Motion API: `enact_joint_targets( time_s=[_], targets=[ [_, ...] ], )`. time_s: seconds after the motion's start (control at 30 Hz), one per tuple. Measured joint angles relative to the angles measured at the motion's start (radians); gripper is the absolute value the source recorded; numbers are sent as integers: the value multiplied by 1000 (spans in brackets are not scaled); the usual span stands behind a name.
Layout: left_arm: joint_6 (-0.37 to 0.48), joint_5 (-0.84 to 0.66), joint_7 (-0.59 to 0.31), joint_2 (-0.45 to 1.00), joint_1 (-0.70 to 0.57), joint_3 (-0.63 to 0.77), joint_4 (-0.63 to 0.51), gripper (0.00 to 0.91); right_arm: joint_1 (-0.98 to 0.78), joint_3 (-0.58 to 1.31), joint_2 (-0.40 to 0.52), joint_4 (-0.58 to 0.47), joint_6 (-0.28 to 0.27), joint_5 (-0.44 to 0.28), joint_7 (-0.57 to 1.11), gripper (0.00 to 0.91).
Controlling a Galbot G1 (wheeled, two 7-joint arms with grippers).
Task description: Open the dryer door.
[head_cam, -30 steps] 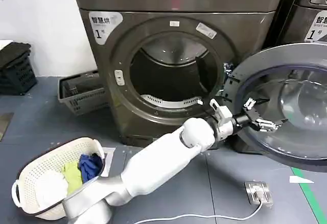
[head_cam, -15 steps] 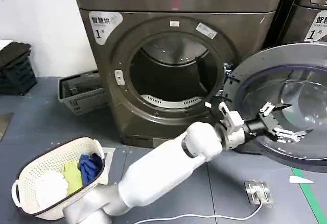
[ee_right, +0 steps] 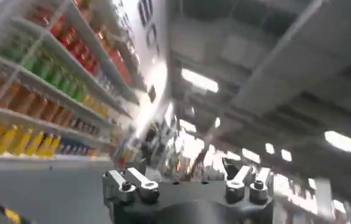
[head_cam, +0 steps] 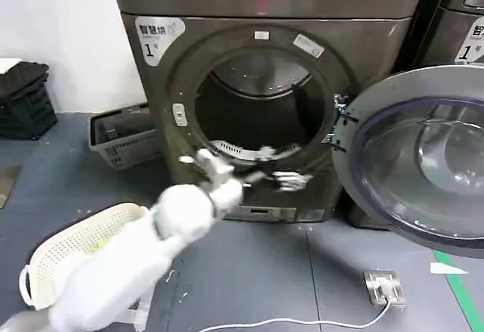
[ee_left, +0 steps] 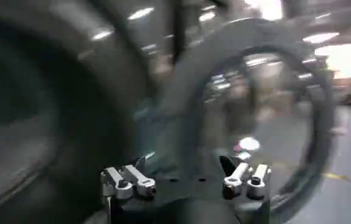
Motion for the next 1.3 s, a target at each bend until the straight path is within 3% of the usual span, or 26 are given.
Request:
enact_joint_targets(
  time_s=[0.27, 0.4, 0.67, 0.77, 1.0, 1.13, 1.3],
  targets=[
    [143, -136, -142, 192, 82, -155, -21, 907, -4, -18, -7, -107, 15, 92, 15, 907],
    [215, -226, -225, 269, 119, -223, -40, 907, -5, -20, -80, -159, 57, 84, -7, 907],
    [292, -372, -343, 459, 224, -335, -59, 907, 7, -49, -171, -225, 57, 88, -26, 907],
    [294, -444, -403, 530, 273, -356, -49, 907, 17, -65, -184, -235, 55, 89, -26, 907],
    [294, -745, -649, 644, 360, -359, -6, 907, 33, -100, -200, -260, 66, 114, -23, 907],
    [294, -901, -791, 680, 383, -360, 20, 907, 36, -118, -201, -269, 102, 146, -16, 907],
    [293, -1041, -872, 720, 419, -362, 52, 907, 41, -136, -201, -271, 127, 184, -15, 907]
  ],
)
